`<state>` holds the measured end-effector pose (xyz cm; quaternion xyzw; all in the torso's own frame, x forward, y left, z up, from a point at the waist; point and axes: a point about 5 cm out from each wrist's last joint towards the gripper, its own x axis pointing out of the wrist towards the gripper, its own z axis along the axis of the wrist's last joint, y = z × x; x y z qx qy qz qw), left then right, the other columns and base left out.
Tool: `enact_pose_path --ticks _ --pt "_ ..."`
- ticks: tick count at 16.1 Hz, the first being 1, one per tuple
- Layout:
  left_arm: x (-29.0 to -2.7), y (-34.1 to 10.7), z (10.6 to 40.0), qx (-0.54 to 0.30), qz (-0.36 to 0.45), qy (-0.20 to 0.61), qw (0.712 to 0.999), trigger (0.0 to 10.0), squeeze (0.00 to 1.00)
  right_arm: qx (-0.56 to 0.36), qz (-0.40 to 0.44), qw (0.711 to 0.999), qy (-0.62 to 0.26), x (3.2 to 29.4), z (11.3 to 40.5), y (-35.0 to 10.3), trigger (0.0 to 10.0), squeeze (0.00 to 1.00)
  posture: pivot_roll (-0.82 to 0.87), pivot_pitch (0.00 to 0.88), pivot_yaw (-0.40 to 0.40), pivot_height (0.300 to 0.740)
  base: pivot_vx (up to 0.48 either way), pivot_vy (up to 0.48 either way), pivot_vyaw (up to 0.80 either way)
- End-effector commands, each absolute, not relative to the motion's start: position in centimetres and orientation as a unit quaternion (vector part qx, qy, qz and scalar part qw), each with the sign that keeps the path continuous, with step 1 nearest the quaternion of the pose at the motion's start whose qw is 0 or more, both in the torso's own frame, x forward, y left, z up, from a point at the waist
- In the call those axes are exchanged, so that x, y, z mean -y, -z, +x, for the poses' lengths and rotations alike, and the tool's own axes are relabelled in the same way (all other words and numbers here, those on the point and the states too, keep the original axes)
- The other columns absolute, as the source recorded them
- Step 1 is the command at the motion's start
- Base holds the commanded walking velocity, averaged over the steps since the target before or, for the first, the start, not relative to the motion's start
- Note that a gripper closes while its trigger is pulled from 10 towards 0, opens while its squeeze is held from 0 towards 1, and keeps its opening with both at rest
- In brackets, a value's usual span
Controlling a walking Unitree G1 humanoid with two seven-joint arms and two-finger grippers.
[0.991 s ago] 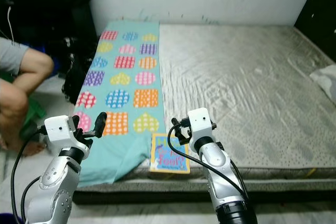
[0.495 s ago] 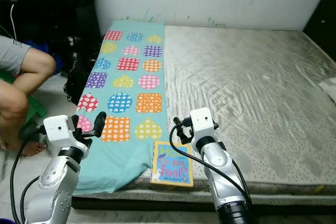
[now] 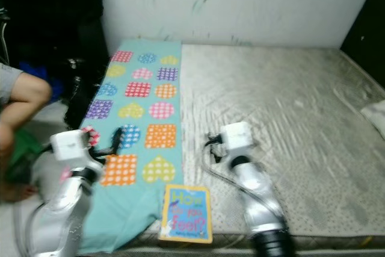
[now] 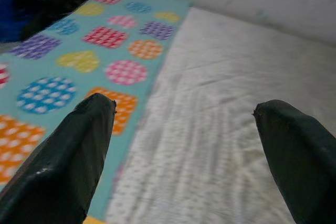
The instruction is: Clean up the room
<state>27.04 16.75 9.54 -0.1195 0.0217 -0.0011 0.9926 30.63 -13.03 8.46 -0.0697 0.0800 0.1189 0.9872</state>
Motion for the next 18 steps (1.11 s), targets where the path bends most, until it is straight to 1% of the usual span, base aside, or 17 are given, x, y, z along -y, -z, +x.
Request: enact_pose_path --ticks 1,9,13,18 --pt "-16.24 -9.33 27.21 -0.032 -0.122 0.001 0.992 10.0 0.0 -0.078 -0.077 0.988 -0.106 13.93 30.66 -8.58 10.0 0.0 -0.12 0.0 -0.02 0.74 0.0 0.0 0.0" --pt "-16.14 -9.44 27.25 -0.029 -0.121 0.0 0.992 10.0 0.0 -0.078 -0.081 0.988 -0.109 13.91 30.75 -8.58 10.0 0.0 -0.12 0.0 -0.024 0.74 0.0 0.0 0.0" --pt "-16.11 -9.45 27.28 -0.029 -0.121 0.002 0.992 10.0 0.0 -0.078 -0.082 0.988 -0.109 13.88 30.78 -8.6 10.0 0.0 -0.12 0.0 -0.021 0.74 0.0 -0.269 0.0" --pt "-16.04 -9.43 27.27 -0.028 -0.123 0.004 0.992 10.0 0.0 -0.077 -0.082 0.987 -0.111 13.81 30.78 -8.58 10.0 0.0 -0.12 0.0 -0.02 0.74 0.0 0.0 0.0"
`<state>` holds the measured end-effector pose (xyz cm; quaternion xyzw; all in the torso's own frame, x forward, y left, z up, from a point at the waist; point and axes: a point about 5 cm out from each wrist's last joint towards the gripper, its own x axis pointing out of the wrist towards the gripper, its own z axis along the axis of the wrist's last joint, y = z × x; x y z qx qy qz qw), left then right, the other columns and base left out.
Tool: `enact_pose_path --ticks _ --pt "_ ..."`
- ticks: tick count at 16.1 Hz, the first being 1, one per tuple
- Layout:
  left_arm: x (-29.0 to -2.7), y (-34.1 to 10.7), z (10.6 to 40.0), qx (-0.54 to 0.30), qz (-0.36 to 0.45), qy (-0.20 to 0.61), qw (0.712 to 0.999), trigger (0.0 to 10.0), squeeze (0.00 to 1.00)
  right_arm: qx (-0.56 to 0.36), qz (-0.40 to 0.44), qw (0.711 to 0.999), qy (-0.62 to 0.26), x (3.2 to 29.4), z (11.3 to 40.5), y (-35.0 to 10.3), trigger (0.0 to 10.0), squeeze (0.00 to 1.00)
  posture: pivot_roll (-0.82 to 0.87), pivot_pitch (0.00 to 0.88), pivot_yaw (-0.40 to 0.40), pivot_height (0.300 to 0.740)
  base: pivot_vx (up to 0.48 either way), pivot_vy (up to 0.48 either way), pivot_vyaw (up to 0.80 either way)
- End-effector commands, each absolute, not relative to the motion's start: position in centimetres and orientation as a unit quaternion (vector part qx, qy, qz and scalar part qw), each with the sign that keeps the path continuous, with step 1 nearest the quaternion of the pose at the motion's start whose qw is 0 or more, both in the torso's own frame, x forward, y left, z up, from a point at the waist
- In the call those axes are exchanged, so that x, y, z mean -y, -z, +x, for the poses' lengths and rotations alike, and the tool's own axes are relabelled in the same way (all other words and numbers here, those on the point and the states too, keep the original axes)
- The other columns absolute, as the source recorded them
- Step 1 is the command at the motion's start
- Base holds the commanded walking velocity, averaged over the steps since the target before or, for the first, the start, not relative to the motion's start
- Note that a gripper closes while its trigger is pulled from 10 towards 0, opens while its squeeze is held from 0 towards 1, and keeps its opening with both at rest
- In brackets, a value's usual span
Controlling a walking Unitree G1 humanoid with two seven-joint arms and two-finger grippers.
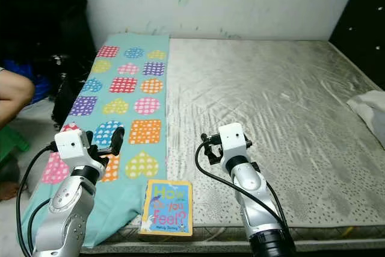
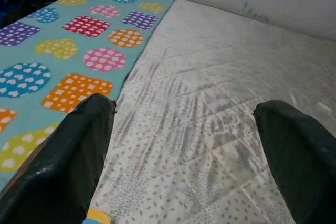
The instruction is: Clean up the room
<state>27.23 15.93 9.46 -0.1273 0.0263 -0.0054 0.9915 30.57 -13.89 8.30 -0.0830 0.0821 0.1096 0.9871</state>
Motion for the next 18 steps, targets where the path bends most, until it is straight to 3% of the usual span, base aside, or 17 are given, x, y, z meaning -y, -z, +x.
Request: enact_pose_path --ticks 1,4,9,14,18 --pt "-16.04 -9.41 27.27 -0.029 -0.122 0.004 0.992 10.0 0.0 -0.077 -0.082 0.987 -0.111 13.8 30.77 -8.56 10.0 0.0 -0.12 0.0 -0.021 0.74 0.0 0.0 0.0" --pt "-16.04 -9.34 27.23 -0.03 -0.121 0.004 0.992 10.0 0.0 -0.079 -0.079 0.988 -0.111 13.77 30.75 -8.46 10.0 0.0 -0.12 0.0 -0.02 0.74 0.0 0.0 0.0" --pt "-15.97 -9.24 27.16 -0.032 -0.122 0.004 0.992 10.0 0.0 -0.082 -0.077 0.987 -0.11 13.77 30.73 -8.36 10.0 0.0 -0.12 0.0 -0.022 0.74 0.0 0.0 -0.71" --pt "-15.99 -9.25 27.18 -0.033 -0.123 0.003 0.992 10.0 0.0 -0.087 -0.079 0.987 -0.11 13.72 30.8 -8.28 10.0 0.0 -0.12 0.0 -0.024 0.74 0.0 0.0 0.0" --pt "-15.98 -9.28 27.23 -0.033 -0.123 0.003 0.992 10.0 0.0 -0.086 -0.072 0.988 -0.107 13.77 30.82 -8.32 10.0 0.0 -0.12 0.0 -0.023 0.74 0.0 0.0 -0.6"
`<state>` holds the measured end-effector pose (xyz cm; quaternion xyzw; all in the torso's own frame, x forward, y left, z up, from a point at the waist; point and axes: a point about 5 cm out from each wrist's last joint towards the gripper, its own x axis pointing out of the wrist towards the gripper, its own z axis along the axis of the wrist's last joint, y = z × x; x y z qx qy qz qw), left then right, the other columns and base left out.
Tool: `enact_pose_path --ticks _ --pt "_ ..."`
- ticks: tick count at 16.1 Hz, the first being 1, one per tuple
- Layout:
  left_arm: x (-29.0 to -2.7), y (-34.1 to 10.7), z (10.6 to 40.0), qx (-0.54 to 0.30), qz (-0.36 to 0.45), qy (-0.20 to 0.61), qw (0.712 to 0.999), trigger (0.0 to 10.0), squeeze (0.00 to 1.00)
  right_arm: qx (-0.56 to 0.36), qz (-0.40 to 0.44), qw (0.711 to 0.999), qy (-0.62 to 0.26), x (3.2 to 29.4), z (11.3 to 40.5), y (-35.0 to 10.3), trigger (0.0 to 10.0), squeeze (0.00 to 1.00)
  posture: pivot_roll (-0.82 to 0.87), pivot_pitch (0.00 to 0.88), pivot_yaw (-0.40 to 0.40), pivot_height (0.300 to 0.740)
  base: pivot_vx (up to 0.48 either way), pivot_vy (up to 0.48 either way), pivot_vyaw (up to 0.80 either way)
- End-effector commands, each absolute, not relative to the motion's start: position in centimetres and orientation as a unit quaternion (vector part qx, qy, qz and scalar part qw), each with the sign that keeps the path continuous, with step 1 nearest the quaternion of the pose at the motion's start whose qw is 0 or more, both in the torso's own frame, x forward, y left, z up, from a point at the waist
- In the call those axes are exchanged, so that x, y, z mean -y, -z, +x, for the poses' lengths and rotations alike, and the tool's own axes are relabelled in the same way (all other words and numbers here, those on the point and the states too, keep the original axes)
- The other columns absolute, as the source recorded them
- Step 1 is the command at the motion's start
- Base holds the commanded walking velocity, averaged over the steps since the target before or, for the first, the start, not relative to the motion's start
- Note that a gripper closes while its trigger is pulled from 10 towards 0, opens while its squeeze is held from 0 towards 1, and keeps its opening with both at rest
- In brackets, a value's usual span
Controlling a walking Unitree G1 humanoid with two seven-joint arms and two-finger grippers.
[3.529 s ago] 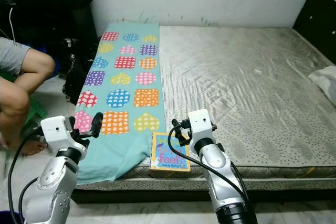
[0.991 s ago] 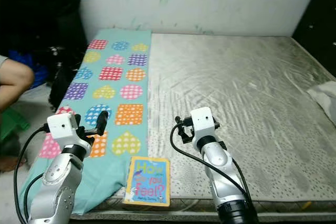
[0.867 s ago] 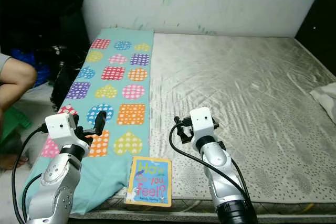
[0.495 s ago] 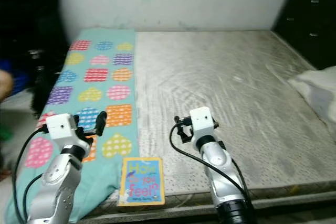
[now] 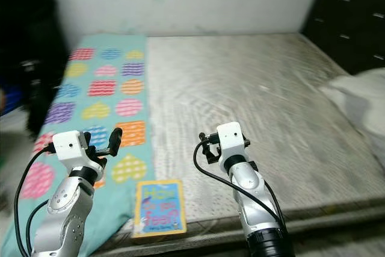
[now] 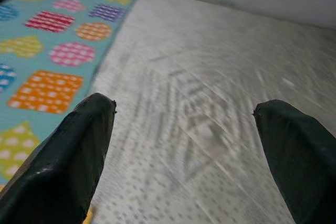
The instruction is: Clean up the room
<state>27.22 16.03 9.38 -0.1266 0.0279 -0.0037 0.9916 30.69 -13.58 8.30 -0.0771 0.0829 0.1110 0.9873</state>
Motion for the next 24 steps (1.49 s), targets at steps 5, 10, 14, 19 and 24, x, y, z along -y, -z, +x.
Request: enact_pose_path --ticks 5,10,14,19,24 --pt "-16.0 -9.3 27.3 -0.031 -0.127 0.004 0.991 10.0 0.0 -0.075 -0.062 0.988 -0.119 13.5 30.7 -8.6 10.0 0.0 -0.12 0.0 -0.024 0.74 0.0 0.0 0.0" --pt "-16.0 -9.5 26.4 -0.031 -0.135 -0.002 0.99 10.0 0.0 -0.073 -0.039 0.989 -0.121 13.4 29.8 -8.7 10.0 0.0 -0.13 0.0 -0.014 0.74 0.0 0.0 0.0" --pt "-16.8 -10.6 25.9 -0.024 -0.129 -0.004 0.991 10.0 0.0 -0.086 -0.017 0.988 -0.124 13.5 28.6 -8.6 10.0 0.0 -0.1 0.029 -0.032 0.736 0.0 0.0 0.0" --pt "-17.4 -10.2 23.9 -0.044 -0.13 -0.024 0.99 10.0 0.0 -0.096 -0.011 0.984 -0.147 12.7 28.0 -8.7 10.0 0.0 -0.09 0.071 -0.018 0.696 0.0 0.0 0.0" --pt "-17.7 -11.0 24.8 -0.021 -0.131 -0.047 0.99 10.0 0.0 -0.083 -0.031 0.986 -0.141 13.5 29.0 -9.7 10.0 0.0 -0.1 0.102 -0.049 0.696 0.0 0.0 0.0"
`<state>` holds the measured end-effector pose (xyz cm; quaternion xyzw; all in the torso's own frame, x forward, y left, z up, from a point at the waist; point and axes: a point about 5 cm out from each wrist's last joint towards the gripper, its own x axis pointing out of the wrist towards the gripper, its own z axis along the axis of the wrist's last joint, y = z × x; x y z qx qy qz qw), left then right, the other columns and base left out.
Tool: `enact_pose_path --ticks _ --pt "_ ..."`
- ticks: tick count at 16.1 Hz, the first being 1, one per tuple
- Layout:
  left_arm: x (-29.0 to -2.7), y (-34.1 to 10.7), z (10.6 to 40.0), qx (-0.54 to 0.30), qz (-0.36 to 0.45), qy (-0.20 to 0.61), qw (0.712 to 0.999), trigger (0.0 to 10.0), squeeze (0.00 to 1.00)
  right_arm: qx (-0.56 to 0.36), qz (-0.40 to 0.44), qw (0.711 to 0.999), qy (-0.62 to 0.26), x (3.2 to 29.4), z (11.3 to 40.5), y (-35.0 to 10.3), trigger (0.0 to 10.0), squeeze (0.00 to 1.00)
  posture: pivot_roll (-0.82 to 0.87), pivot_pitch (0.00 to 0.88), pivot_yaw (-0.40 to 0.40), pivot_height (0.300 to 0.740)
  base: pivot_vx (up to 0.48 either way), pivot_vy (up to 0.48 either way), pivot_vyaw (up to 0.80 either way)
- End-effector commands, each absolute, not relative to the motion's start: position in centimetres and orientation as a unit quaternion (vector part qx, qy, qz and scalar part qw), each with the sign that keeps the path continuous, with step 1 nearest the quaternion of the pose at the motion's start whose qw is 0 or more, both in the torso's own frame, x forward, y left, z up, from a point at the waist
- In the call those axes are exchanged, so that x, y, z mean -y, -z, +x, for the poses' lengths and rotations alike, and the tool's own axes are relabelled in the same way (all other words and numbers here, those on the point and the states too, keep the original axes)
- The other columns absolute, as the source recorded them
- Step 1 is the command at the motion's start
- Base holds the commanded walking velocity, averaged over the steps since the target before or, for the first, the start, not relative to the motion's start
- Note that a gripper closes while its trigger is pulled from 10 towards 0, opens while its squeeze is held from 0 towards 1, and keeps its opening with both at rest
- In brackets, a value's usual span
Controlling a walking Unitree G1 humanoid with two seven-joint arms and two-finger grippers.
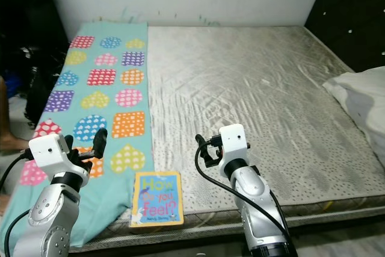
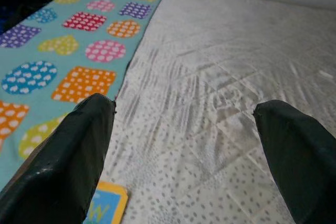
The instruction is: Clean up the room
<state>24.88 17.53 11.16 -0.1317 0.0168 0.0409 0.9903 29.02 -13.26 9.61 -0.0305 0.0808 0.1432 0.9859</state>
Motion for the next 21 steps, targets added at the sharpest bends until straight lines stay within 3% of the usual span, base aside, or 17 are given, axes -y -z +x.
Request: enact_pose_path --ticks 1,11,17,21 --pt "-17.8 -10.9 24.4 -0.024 -0.133 -0.053 0.989 10.0 0.0 -0.086 -0.034 0.985 -0.149 13.5 28.9 -9.7 10.0 0.0 -0.09 0.104 -0.056 0.696 0.0 0.0 0.0" --pt "-18.1 -11.0 24.2 -0.019 -0.118 -0.072 0.99 10.0 0.0 -0.085 -0.041 0.982 -0.163 13.5 29.8 -9.7 10.0 0.0 -0.09 0.091 -0.053 0.648 0.0 0.0 0.0" --pt "-20.3 -10.8 23.9 -0.01 -0.097 -0.153 0.983 10.0 0.0 -0.088 -0.047 0.982 -0.162 13.7 30.0 -9.6 10.0 0.0 -0.09 0.091 -0.062 0.648 0.0 0.0 0.0" --pt "-20.1 -10.6 23.5 -0.012 -0.099 -0.129 0.987 10.0 0.0 -0.08 -0.037 0.981 -0.17 13.4 30.2 -9.8 10.0 0.0 -0.09 0.095 -0.066 0.648 0.0 0.0 0.0"
